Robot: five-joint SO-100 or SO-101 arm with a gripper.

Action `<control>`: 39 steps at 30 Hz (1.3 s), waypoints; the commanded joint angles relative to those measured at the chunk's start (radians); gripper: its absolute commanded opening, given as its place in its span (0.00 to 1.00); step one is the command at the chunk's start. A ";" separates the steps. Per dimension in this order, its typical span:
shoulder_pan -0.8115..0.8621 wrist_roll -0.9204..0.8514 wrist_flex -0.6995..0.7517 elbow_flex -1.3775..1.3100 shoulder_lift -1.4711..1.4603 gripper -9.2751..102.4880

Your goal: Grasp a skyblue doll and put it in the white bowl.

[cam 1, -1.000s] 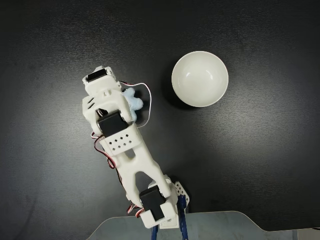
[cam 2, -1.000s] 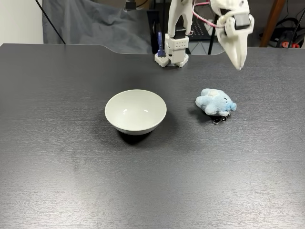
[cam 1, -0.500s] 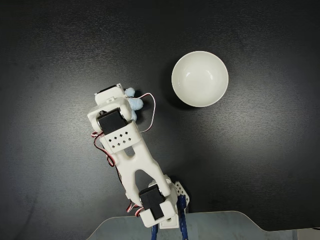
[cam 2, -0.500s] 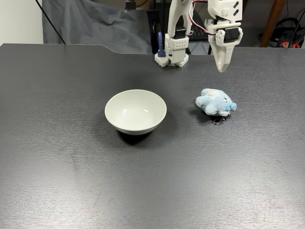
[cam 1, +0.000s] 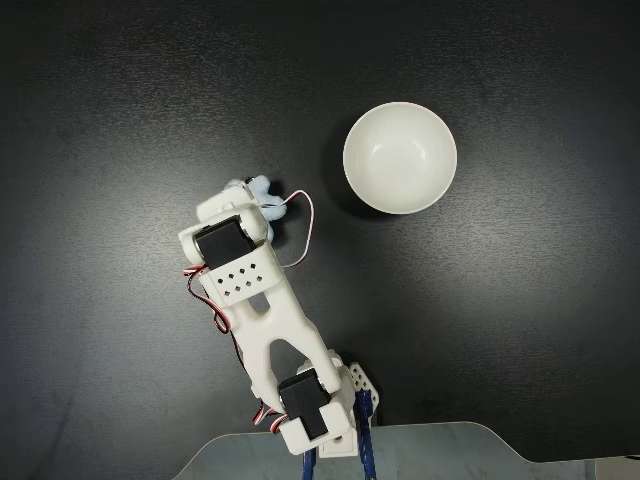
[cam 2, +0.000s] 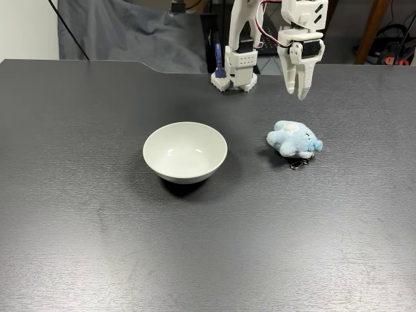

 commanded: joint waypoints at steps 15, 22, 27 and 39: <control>0.002 -0.032 0.135 -0.025 -0.092 0.75; 0.003 -0.032 0.133 -0.026 -0.281 0.75; 0.002 -0.032 0.133 -0.026 -0.336 0.75; 0.005 -0.261 0.133 -0.031 -0.356 0.75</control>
